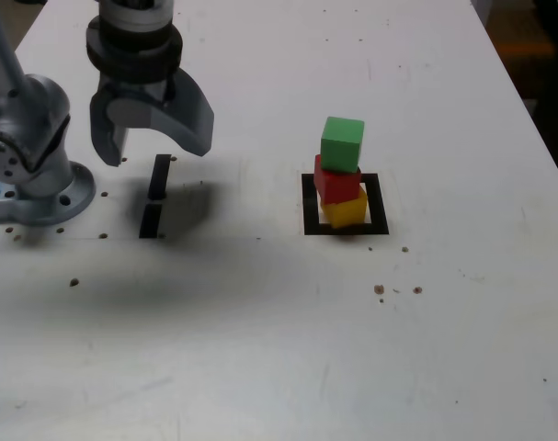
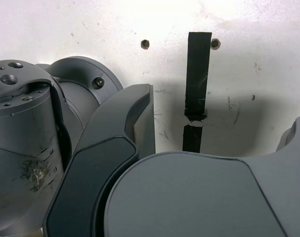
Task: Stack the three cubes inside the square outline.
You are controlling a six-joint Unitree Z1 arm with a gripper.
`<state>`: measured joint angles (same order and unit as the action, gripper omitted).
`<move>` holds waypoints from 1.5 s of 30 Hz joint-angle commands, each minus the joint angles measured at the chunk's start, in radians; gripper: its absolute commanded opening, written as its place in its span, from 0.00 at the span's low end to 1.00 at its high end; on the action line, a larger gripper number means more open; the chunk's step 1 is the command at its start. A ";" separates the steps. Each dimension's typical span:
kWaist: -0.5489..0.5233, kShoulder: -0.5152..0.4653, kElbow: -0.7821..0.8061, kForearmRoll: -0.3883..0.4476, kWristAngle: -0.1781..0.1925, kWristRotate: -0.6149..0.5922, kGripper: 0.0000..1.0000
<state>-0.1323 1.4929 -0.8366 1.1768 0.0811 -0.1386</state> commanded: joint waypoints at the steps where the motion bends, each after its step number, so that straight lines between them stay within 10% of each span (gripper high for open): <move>1: 0.002 -0.007 -0.004 0.004 0.000 0.001 0.98; 10: -0.011 -0.032 -0.144 0.144 0.003 0.009 0.97; 19: -0.101 0.077 -0.858 0.442 0.095 0.124 0.96; 30: -0.172 0.278 -1.179 0.451 0.078 0.151 0.96; 45: -0.156 0.453 -1.152 0.461 0.040 0.175 0.95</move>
<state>-0.2929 1.9396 -1.9876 1.6250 0.1227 0.0357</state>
